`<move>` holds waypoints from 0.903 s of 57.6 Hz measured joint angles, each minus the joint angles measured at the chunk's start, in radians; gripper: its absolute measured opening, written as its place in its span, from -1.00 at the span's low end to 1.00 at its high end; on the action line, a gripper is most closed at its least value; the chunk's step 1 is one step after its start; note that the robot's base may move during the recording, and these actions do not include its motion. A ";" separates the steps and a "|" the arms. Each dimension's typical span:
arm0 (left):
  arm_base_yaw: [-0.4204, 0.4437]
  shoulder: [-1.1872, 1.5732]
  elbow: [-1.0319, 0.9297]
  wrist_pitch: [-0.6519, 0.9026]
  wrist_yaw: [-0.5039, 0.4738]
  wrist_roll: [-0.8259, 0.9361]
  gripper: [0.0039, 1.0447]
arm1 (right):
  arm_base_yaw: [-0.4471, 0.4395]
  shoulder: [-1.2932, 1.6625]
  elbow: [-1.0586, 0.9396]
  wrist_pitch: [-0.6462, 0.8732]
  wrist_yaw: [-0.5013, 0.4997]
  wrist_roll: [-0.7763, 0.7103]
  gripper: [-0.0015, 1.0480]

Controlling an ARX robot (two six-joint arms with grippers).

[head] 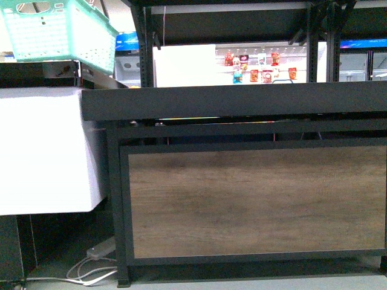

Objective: Pick lemon from shelf

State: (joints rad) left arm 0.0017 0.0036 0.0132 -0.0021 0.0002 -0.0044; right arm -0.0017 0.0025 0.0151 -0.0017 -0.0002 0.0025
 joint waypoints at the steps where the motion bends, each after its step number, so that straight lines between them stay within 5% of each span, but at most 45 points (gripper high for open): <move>1: 0.000 0.000 0.000 0.000 0.000 0.000 0.86 | 0.000 0.000 0.000 0.000 0.000 0.000 0.95; 52: 0.000 0.000 0.000 0.000 0.000 0.000 0.86 | 0.000 0.000 0.000 0.000 0.000 0.000 0.95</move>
State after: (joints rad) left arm 0.0017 0.0036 0.0132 -0.0021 -0.0002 -0.0040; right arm -0.0017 0.0025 0.0151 -0.0017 -0.0006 0.0025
